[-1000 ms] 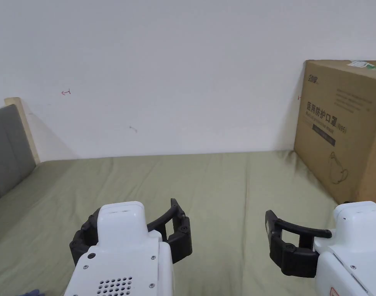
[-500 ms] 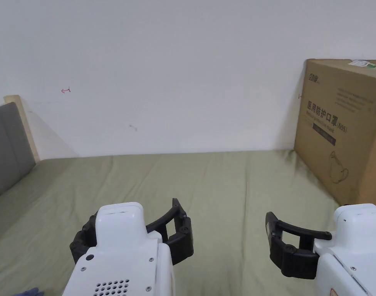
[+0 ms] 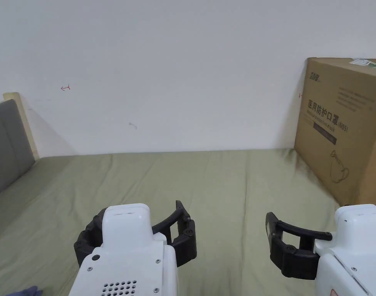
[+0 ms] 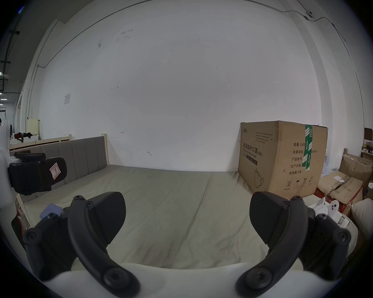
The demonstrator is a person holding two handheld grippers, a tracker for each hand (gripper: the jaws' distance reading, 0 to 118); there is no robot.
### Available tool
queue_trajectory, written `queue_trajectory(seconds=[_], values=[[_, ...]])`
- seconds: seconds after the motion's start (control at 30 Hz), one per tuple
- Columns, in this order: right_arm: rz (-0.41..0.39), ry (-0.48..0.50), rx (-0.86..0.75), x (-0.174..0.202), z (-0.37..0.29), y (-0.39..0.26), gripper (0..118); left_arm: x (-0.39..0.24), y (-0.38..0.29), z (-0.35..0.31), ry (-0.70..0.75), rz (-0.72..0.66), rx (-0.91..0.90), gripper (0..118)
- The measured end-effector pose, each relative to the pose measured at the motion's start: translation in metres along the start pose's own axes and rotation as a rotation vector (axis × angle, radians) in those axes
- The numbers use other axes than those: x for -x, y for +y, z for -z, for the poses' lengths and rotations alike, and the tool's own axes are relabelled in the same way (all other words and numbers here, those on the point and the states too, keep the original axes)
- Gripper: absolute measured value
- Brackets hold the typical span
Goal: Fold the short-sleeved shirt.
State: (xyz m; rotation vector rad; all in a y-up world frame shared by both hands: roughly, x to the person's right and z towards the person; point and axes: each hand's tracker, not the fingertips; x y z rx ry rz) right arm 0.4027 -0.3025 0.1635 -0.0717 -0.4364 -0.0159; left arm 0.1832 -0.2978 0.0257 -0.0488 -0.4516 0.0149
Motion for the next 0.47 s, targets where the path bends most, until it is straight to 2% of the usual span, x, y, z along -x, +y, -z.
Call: queue_trajectory(seconds=[0.23, 0.33, 0.47], values=[[-0.002, 0.003, 0.002, 0.0017, -0.0007, -0.0003, 115, 0.0000, -0.0010, -0.0013, -0.013, -0.017, 0.017, 102], [-0.003, 0.004, 0.000, 0.0022, -0.0016, 0.0002, 115, -0.0014, 0.0009, 0.0009, 0.049, -0.022, 0.028, 102], [-0.004, 0.003, 0.000, 0.0021, -0.0028, 0.0010, 115, 0.0081, -0.0008, 0.0003, -0.036, -0.073, 0.030, 102]])
